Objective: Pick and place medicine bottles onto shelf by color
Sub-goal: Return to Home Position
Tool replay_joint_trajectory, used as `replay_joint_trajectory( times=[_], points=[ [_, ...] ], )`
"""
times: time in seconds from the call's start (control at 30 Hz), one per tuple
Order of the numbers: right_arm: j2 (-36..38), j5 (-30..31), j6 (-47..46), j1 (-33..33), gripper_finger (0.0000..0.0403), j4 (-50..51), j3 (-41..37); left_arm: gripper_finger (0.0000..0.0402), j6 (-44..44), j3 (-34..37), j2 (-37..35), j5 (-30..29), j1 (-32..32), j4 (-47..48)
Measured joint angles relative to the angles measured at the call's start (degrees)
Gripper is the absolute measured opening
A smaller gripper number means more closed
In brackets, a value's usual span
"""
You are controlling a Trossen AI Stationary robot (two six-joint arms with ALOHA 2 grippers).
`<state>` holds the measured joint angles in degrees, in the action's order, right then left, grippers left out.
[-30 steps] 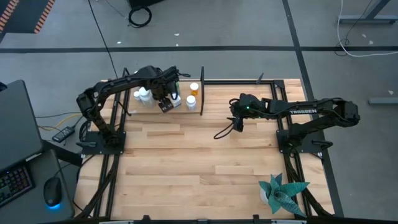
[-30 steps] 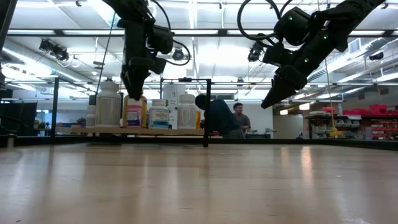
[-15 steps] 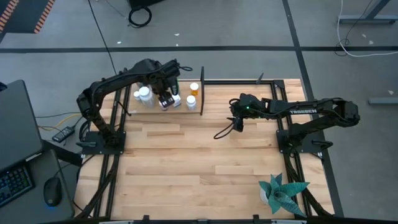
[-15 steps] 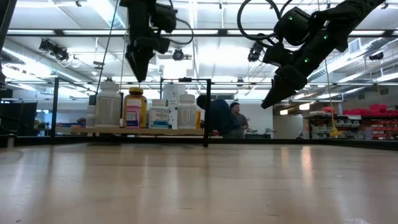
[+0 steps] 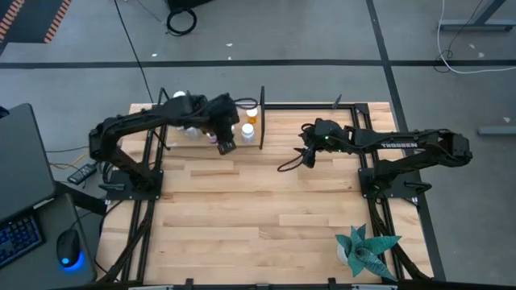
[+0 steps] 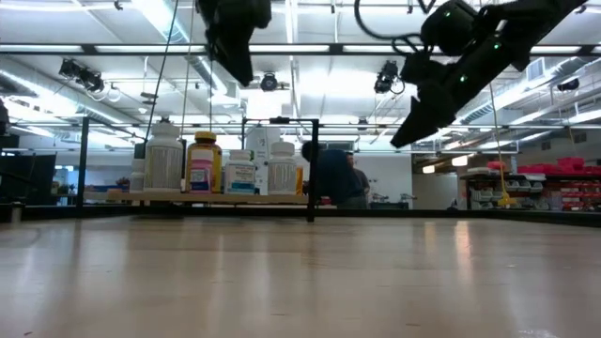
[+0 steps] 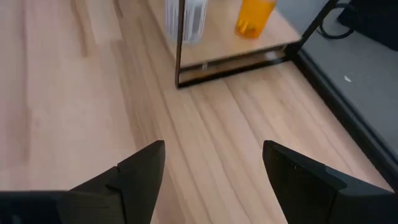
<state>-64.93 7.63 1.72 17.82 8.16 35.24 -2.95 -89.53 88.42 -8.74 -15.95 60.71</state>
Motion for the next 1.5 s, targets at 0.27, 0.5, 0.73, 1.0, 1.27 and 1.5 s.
replay_joint_trajectory(
  times=[0.27, 0.5, 0.73, 1.0, 1.27, 1.5],
  points=[
    [9.75, 0.04, -6.04, 1.33, 0.0273, -0.79, -3.41, 0.0101, -7.11, 17.98, -15.42, 0.87, 6.86, -15.98],
    [19.46, -6.01, -11.97, 2.99, 0.0193, -5.56, -11.7, 0.0039, -10.42, 37.21, -33.78, -3.21, 13.55, -31.58],
    [26.02, -9.67, -13.67, 3.61, 0.0038, -10.57, -18.96, 0.0009, -9.61, 55.57, -50.08, -3.39, 16.53, -47.31],
    [29.55, -24.36, -12.28, 4.91, 0.0032, -28.08, -27.35, 0.0004, -8.4, 70.18, -65.96, -3.21, 17.12, -52.33],
    [30.54, -26.38, -13.18, 6.72, 0.0006, -38.82, -34.85, 0.0004, -8.4, 79.57, -81.74, 0.63, 17.12, -53.25],
    [30.49, -27.25, -11.07, 7.19, 0.0022, -38.63, -34.86, 0.0006, -8.4, 84.99, -88.31, 1.95, 17.12, -53.3]
  ],
)
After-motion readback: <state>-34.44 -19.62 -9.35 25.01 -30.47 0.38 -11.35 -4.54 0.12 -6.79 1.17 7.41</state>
